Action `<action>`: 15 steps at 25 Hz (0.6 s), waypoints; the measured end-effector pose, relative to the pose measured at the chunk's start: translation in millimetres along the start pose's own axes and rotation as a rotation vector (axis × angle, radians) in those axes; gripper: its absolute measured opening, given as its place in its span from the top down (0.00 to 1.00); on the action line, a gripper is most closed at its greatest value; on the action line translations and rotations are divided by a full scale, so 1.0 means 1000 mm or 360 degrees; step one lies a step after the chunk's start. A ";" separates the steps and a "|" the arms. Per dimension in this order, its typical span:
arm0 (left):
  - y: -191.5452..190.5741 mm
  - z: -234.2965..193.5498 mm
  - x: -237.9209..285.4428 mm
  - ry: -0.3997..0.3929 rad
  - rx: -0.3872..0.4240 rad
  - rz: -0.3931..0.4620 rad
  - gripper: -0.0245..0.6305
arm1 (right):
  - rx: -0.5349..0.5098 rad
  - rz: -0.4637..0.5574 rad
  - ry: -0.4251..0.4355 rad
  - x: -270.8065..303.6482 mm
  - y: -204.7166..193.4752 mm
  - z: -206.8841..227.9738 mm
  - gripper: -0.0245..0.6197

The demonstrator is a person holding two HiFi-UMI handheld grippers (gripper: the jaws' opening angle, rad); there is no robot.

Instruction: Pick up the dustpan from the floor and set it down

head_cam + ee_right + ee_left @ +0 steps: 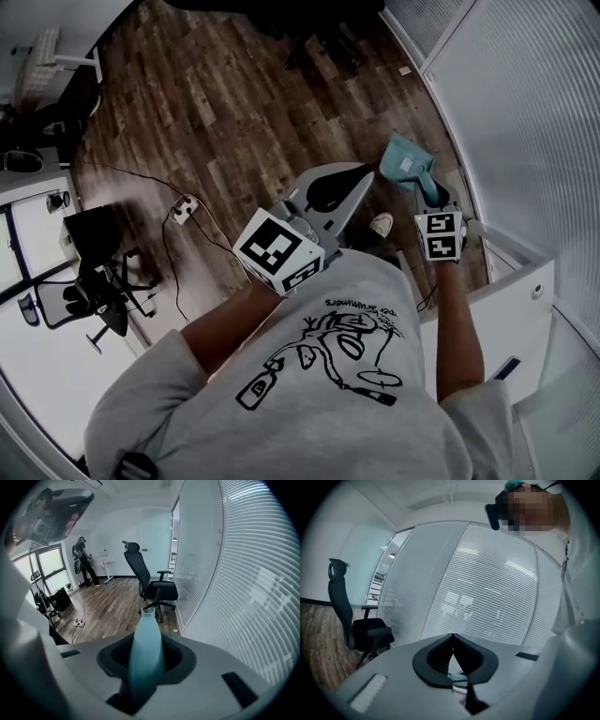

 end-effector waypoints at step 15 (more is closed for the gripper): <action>-0.014 0.005 -0.003 0.0001 -0.0042 -0.0039 0.96 | 0.0058 -0.0075 0.0010 0.050 -0.036 -0.002 0.82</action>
Point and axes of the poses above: the fingertips, and each gripper's own axes: x forward along the fingers, z to its right, y out of its top, the point moved 4 cm from there along -x, backward along the fingers, and after that the axes turned 12 degrees about -y, right-handed, at the moved point
